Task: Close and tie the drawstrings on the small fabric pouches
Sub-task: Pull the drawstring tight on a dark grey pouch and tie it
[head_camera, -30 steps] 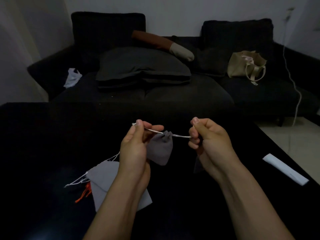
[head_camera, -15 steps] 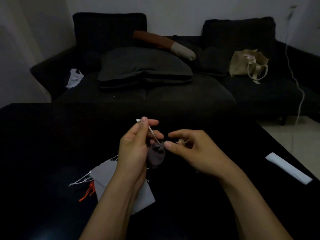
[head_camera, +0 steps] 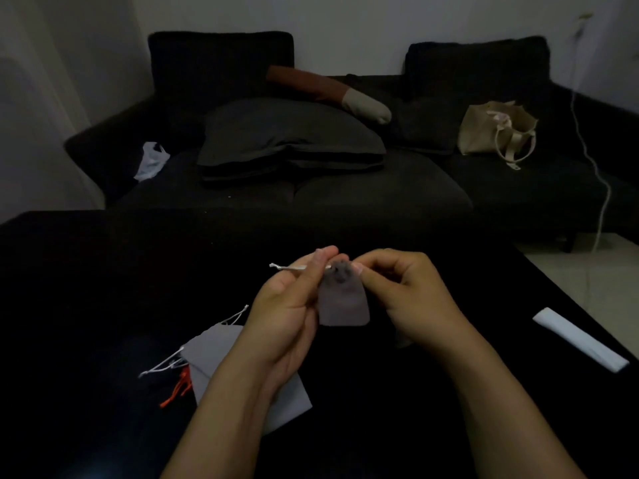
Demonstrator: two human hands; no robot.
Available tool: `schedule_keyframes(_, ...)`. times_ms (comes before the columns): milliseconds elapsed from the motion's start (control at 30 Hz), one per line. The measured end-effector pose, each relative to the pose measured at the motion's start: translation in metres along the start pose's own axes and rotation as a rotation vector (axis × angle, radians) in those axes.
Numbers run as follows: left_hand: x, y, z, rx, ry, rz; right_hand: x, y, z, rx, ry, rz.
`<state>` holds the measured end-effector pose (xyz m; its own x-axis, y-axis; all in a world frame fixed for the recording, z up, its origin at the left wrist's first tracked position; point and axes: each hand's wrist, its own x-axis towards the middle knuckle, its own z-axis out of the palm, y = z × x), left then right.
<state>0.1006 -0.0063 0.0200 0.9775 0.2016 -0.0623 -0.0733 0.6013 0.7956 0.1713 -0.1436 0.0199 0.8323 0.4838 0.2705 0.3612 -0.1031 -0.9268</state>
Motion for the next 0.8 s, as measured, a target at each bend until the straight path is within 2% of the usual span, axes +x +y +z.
schedule_keyframes(167,0.003,-0.005,-0.001,0.009,0.020,0.063,-0.001,-0.003,0.002,0.157,0.062,0.052)
schedule_keyframes(367,0.003,-0.004,-0.007,0.230,0.085,0.121,0.001,0.003,-0.005,-0.124,0.072,-0.025)
schedule_keyframes(433,0.002,-0.004,-0.007,0.262,0.096,0.167,0.000,0.005,-0.009,-0.143,0.026,-0.020)
schedule_keyframes(533,0.000,-0.001,-0.010,0.262,0.095,0.152,-0.002,0.005,-0.012,-0.041,-0.079,-0.013)
schedule_keyframes(667,-0.004,0.004,-0.017,0.419,-0.015,0.048,-0.006,0.000,-0.016,-0.006,-0.215,0.015)
schedule_keyframes(800,-0.005,0.007,-0.022,0.593,-0.089,0.045,-0.009,-0.002,-0.019,-0.020,-0.283,0.056)
